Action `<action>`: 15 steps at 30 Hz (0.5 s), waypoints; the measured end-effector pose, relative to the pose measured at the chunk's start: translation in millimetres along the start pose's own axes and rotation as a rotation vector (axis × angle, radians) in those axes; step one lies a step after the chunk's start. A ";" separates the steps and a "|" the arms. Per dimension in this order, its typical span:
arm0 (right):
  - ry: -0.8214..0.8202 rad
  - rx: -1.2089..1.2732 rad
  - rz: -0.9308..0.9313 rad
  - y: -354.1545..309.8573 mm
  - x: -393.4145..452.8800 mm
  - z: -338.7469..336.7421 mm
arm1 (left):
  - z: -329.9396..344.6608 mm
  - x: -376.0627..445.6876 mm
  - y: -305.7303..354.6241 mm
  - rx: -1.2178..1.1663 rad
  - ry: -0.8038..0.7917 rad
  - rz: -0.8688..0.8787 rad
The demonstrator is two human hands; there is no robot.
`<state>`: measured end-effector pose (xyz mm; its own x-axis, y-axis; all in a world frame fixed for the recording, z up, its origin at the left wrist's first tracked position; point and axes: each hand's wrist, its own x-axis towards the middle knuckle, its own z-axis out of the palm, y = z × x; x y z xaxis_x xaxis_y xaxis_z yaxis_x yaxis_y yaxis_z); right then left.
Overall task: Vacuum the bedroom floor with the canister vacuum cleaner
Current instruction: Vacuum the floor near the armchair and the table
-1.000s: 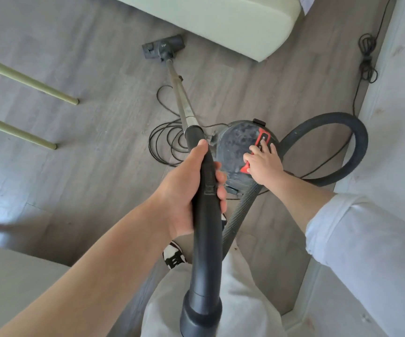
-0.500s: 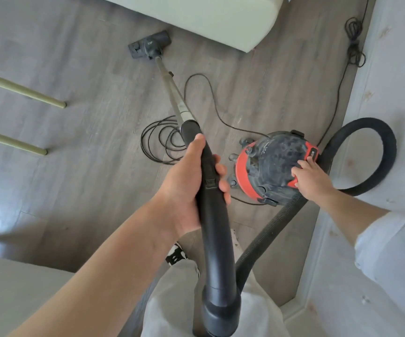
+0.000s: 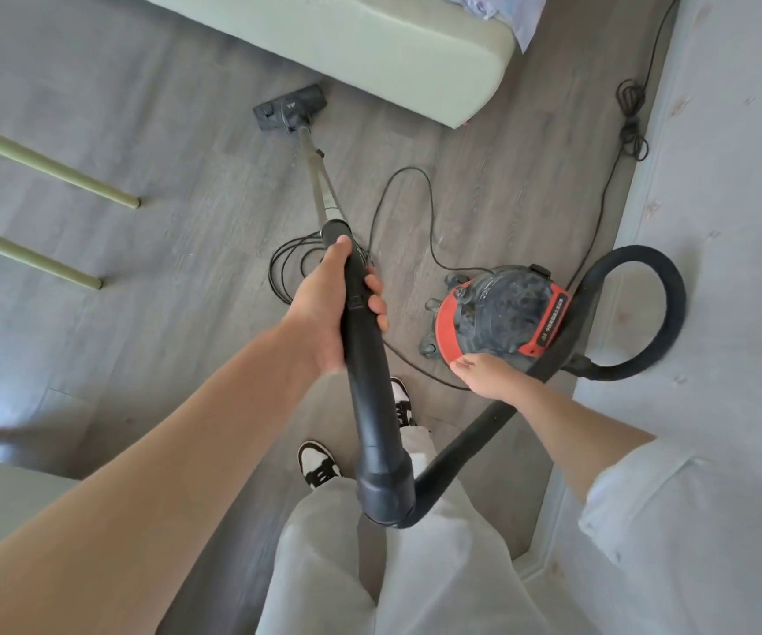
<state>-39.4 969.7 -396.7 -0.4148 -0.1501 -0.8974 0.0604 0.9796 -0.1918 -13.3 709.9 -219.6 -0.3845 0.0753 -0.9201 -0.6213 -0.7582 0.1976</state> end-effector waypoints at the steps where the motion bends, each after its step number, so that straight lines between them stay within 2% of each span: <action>1: 0.019 0.111 -0.012 -20.2 -5.5 2.5 | -0.8 -2.1 -2.7 0.009 0.013 0.006; 4: 0.008 0.526 -0.028 -91.7 -19.0 -2.1 | -10.3 -16.3 -7.3 0.011 0.050 0.036; 7: -0.171 1.022 -0.069 -160.9 -35.9 -19.4 | -18.5 -36.8 -20.8 0.027 0.076 0.046; 10: -0.384 1.132 -0.124 -213.9 -61.3 -30.5 | -21.6 -64.3 -50.3 0.021 0.078 0.035; 15: -0.337 1.145 0.001 -246.5 -93.1 -11.0 | -32.8 -95.3 -82.5 -0.065 0.081 0.039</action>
<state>-25.7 743.7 -261.5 -0.1654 -0.3440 -0.9243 0.9061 0.3172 -0.2801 96.9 744.0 -159.3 -0.3493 -0.0054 -0.9370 -0.5607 -0.8000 0.2136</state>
